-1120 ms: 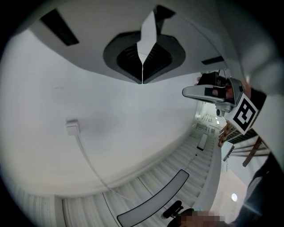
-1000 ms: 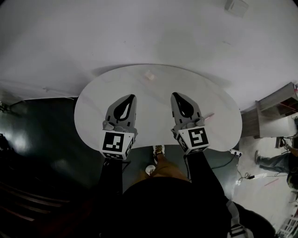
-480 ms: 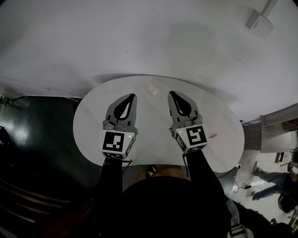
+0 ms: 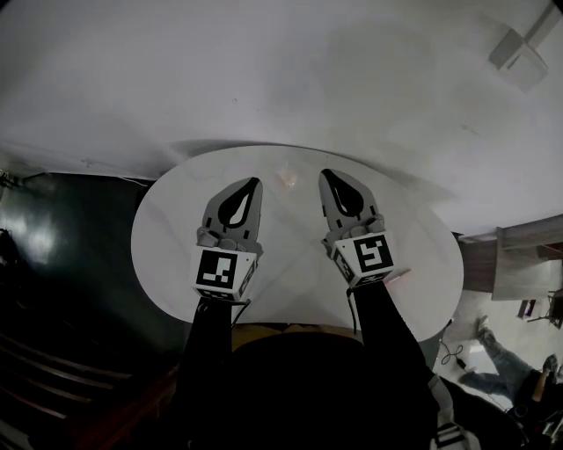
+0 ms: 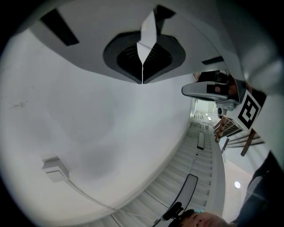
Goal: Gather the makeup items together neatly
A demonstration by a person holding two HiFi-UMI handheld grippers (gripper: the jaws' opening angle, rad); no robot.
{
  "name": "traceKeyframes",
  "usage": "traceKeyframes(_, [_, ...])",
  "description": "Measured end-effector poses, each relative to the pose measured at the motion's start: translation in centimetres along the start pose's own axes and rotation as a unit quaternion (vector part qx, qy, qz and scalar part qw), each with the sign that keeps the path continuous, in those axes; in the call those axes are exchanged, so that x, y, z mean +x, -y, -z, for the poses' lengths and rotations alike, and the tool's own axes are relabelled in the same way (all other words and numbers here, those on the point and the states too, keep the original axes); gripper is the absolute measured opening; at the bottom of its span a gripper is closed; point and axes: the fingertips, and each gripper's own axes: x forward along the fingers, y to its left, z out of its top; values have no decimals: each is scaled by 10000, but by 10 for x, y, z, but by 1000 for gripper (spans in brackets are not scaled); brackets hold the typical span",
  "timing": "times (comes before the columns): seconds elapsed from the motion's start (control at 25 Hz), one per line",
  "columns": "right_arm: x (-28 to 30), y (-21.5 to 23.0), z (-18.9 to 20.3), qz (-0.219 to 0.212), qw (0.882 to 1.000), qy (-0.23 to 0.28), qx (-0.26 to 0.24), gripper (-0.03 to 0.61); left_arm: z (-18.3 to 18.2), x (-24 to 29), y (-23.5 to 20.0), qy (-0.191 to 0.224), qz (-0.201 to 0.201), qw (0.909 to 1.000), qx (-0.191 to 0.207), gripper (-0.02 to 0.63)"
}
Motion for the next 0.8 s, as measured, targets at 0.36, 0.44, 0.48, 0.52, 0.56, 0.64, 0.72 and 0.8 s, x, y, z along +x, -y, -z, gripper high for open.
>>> traceKeyframes(0.36, [21,-6,28,-97,9992,-393,-33,28,8,15,-13,-8,90,9999,-90,17])
traceKeyframes(0.44, [27,-8,38,-203,9986,-483,-87,29,15,20,-13,-53,98,9999,-95,17])
traceKeyframes(0.48, [30,-9,43,-279,9981,-531,-100,29,17,22,-13,-88,116,9998,-101,17])
traceKeyframes(0.52, [34,-9,50,-358,9973,-623,-126,31,18,24,-12,-115,136,9998,-101,17])
traceKeyframes(0.56, [38,-8,58,-423,9962,-744,-182,31,19,25,-12,-130,145,9998,-106,17])
traceKeyframes(0.64, [50,-9,71,-531,9936,-941,-333,45,20,27,-13,-143,131,9997,-142,17])
traceKeyframes(0.72, [64,-12,83,-688,9904,-1098,-473,127,25,29,-16,-168,93,9997,-145,17])
traceKeyframes(0.8, [77,-12,101,-822,9860,-1328,-590,144,29,30,-18,-214,49,9996,-189,17])
